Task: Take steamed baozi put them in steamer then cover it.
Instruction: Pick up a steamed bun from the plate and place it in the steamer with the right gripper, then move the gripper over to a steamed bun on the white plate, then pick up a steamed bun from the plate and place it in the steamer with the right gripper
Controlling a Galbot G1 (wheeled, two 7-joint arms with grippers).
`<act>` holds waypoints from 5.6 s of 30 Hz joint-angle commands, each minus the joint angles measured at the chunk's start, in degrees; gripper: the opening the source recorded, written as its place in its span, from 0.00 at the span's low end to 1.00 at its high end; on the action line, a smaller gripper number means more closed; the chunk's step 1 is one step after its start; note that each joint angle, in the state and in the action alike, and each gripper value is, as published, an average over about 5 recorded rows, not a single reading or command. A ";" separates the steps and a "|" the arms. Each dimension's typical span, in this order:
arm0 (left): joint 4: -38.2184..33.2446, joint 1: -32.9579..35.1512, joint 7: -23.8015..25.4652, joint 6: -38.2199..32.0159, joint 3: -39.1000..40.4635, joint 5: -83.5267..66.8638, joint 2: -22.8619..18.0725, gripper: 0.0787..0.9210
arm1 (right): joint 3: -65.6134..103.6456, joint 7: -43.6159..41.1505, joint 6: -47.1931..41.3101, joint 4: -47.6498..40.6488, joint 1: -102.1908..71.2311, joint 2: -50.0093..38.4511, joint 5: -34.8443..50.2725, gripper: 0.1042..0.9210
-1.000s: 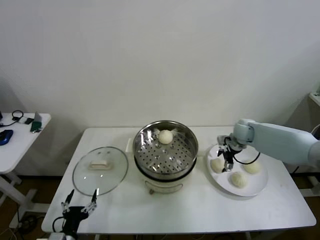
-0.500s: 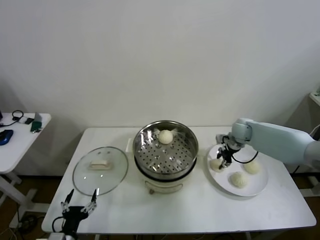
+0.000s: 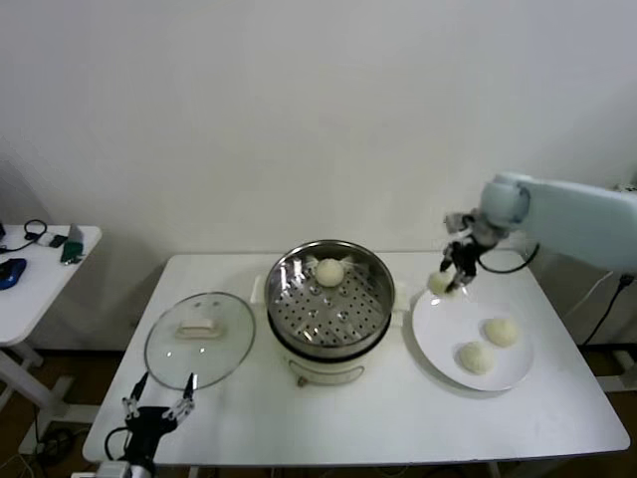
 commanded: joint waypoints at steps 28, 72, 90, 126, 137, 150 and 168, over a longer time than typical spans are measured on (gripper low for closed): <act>-2.05 1.05 -0.02 0.35 0.92 0.01 -2.10 0.88 | 6.92 9.05 -7.77 -1.04 -12.30 28.36 -0.76 0.52; -2.53 -0.06 0.02 0.69 1.72 0.97 -2.31 0.88 | -14.37 -2.45 3.50 17.61 7.08 -17.06 -7.80 0.88; -2.06 0.74 -0.16 0.26 0.87 0.96 -3.14 0.88 | 11.51 5.03 -3.30 9.44 -28.17 -22.14 -22.51 0.88; -3.01 1.65 -0.29 -0.05 1.15 1.89 -3.74 0.88 | 16.12 3.46 -2.11 5.34 -27.69 -16.61 -21.59 0.66; -3.73 1.85 -0.26 0.03 1.52 3.15 -4.24 0.88 | 0.65 -3.53 14.72 5.35 5.14 -7.22 -16.10 0.66; -4.28 1.80 -0.28 0.06 1.34 3.36 -4.89 0.88 | 8.60 -1.66 25.99 27.58 14.60 3.12 -21.85 0.66; -3.75 1.88 -0.48 -0.26 0.51 2.96 -4.91 0.88 | 9.53 7.22 28.80 23.61 -11.66 12.44 -45.44 0.66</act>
